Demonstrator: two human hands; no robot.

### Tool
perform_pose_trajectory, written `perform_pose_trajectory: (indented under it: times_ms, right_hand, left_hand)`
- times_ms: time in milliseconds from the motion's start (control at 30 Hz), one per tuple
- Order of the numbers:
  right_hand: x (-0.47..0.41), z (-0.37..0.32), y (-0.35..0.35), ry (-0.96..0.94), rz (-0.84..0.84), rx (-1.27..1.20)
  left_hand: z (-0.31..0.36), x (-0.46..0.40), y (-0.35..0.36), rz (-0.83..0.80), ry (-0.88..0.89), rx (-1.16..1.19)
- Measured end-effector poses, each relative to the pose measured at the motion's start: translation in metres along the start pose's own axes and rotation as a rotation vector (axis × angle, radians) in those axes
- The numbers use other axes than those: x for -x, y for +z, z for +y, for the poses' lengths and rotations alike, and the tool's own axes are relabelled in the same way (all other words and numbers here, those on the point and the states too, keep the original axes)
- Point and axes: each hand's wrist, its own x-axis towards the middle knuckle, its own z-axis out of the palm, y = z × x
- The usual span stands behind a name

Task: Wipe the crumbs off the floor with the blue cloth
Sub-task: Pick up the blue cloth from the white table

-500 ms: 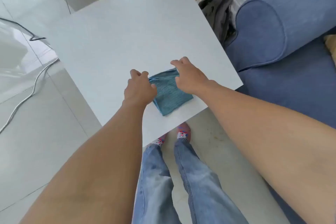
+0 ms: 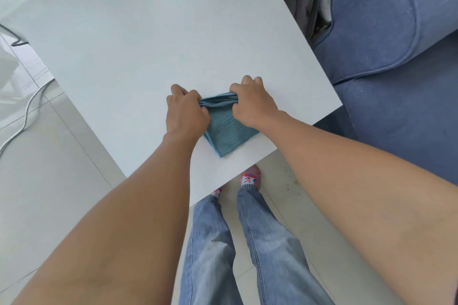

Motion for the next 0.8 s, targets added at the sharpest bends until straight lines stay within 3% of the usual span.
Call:
perform_pose_trajectory:
  times_ms: [267,400,800]
  right_hand:
    - [0.026,0.009,-0.011,0.094,0.059,-0.260]
    - [0.057,0.018,-0.026,0.082,0.068,-0.348]
    - [0.225,0.066,-0.103,0.382,0.384,-0.700]
  left_hand:
    - [0.004,-0.009,-0.029,-0.286,0.094,-0.064]
    - [0.023,-0.006,-0.041,-0.354,0.192,-0.033]
    - [0.179,0.093,-0.070,-0.499,0.467,0.082]
